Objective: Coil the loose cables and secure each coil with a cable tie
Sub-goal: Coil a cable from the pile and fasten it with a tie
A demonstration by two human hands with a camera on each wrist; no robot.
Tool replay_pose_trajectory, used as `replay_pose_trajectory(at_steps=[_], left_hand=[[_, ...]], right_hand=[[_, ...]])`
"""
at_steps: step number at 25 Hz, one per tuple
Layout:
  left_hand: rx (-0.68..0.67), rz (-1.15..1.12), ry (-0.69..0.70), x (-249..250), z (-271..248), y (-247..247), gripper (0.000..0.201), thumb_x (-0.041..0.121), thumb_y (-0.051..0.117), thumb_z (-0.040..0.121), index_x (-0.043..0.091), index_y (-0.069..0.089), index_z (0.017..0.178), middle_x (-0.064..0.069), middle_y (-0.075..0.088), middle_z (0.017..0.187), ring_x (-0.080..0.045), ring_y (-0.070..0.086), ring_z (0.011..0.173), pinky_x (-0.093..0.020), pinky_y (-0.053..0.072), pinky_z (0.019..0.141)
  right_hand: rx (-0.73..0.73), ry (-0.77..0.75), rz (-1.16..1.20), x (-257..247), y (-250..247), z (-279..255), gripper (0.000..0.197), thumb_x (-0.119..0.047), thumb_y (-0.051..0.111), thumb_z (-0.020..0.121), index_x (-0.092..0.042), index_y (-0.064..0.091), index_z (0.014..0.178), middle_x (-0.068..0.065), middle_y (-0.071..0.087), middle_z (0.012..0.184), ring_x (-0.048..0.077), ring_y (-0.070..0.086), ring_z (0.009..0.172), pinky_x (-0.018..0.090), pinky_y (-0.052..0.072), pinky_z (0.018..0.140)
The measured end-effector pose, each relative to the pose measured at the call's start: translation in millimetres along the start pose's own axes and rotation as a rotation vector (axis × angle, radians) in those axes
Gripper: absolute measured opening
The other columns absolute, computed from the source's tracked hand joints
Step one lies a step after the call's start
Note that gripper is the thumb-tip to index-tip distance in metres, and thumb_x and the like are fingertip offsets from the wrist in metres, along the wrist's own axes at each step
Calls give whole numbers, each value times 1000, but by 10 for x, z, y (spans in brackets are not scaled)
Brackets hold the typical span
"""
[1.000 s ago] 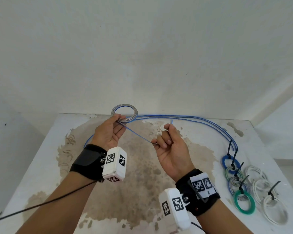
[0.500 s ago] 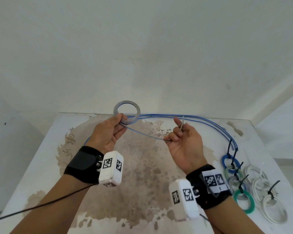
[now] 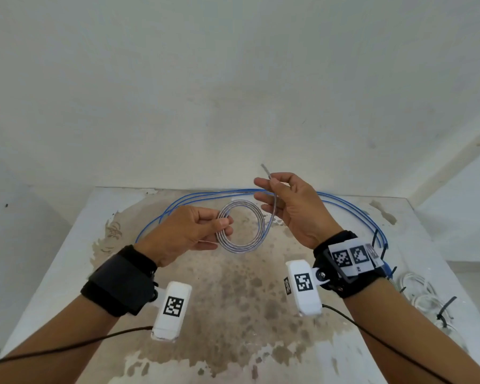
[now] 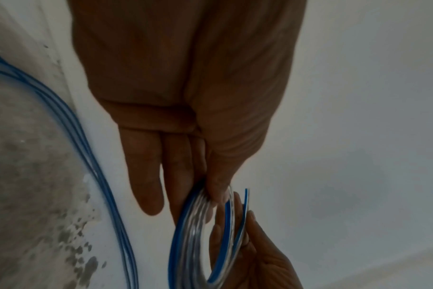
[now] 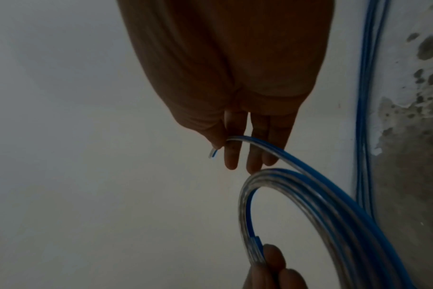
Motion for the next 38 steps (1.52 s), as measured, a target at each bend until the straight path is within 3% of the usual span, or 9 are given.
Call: replay_pose_trajectory(at_steps=[2,4,7,15,18,23,28,34,38], left_hand=[[-22,54,-1,52,-21,-4,16,26,66,94,20,74,105,-1,79,96,-7,73,87,-20,58,77],[-60,124,-12,103,-40,-20,17,27,67,94,19,75,106,0,79,96,-7,73,89,-22,57,79],[-137,264,-13,185,-56,-55,20,32,67,94,19,76,105,2,78,95,-5,71,85,-23,55,81],[-315,502,-64,220,-17,-129,12,33,69,93,25,78,97,5,78,92,-1,67,82,-23,53,82],[-315,502,-77,154,4,-108,13,32,69,93,24,77,98,5,78,91,-1,67,81,-24,53,83],[-311,461,-75,104,-3,-90,15,33,69,93,23,77,101,5,78,93,-2,69,85,-23,54,83],[-358,459,-94,86,3,-101,14,33,70,92,24,77,100,4,78,93,-3,69,87,-23,54,83],[-329,398,-65,59,18,-118,17,26,66,96,11,73,98,0,74,86,-15,71,89,-34,56,91],[-345,439,-15,72,-45,-23,18,22,60,100,9,72,100,-4,75,89,-12,73,90,-17,54,78]], right_hand=[[-44,16,-81,-27,84,-26,11,-19,54,105,-13,55,114,3,76,115,25,74,101,40,58,88],[-91,41,-127,-33,158,-57,8,-16,55,104,-11,57,111,5,76,115,27,74,98,44,58,88],[-163,79,-203,-16,238,-129,8,-14,58,102,-10,60,109,7,76,114,21,71,86,37,61,79],[-213,194,-389,155,260,-305,3,-15,64,99,-13,65,99,9,78,102,25,77,92,31,60,71],[-212,179,-386,219,223,-359,4,-15,64,99,-11,66,100,8,77,91,25,76,95,39,60,79],[-203,151,-371,263,180,-376,7,-14,65,99,-9,68,102,9,77,90,25,76,97,51,57,89],[-259,156,-433,230,186,-389,9,-15,65,99,-9,71,103,8,79,98,24,77,93,40,59,82],[-260,-99,-769,313,187,-489,34,-35,76,90,-24,73,123,-7,79,91,9,76,73,23,59,70],[-164,-303,-767,451,176,-543,22,-27,74,93,-24,77,114,-7,75,92,7,70,58,22,56,60]])
Point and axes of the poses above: each hand's wrist, its own z-axis towards the middle knuckle, its own y-axis out of the palm, x = y × z, the point moved 2 cm from there along z, towards the middle knuckle
